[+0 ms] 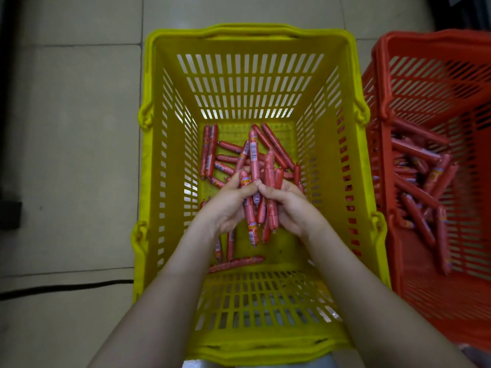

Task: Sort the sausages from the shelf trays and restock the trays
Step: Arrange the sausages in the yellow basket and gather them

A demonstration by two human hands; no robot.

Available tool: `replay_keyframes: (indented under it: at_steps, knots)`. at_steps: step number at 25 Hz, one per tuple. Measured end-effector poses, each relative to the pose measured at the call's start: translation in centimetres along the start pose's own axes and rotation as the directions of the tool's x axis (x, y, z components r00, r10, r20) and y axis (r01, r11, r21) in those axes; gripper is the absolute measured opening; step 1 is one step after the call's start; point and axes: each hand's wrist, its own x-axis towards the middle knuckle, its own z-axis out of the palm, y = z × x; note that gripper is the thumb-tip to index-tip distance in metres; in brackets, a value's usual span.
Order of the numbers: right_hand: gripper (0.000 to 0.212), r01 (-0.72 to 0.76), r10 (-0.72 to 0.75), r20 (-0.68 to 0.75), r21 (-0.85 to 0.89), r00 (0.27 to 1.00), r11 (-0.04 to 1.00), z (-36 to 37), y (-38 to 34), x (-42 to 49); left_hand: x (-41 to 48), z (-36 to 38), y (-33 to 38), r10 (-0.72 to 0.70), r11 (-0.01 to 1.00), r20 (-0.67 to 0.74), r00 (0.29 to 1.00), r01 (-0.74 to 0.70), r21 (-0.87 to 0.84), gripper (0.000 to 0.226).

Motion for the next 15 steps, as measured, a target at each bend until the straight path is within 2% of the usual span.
replay_keyframes:
  at_steps: [4,7,12,15]
  knots:
    - [0.029,0.158,-0.159,0.009,0.023,0.987,0.987,1.7,-4.0,-4.0,-3.1,4.6,2.9,0.057,0.988,0.011,0.998,-0.058,0.144,0.035]
    - [0.034,0.297,-0.298,-0.003,-0.013,0.955,0.955,2.6,-8.7,-10.2,-7.3,10.5,5.3,0.119,0.966,0.105,0.987,-0.139,0.218,0.033]
    - [0.048,0.561,-0.562,-0.118,-0.046,0.819,0.827,1.5,-16.0,-25.6,-15.6,24.7,6.4,0.199,0.858,0.387,0.9,-0.351,0.375,0.04]
    - [0.047,0.663,-0.657,-0.22,-0.055,0.721,0.747,-0.6,-18.0,-36.2,-20.8,33.3,4.0,0.131,0.826,0.561,0.817,-0.404,0.394,0.039]
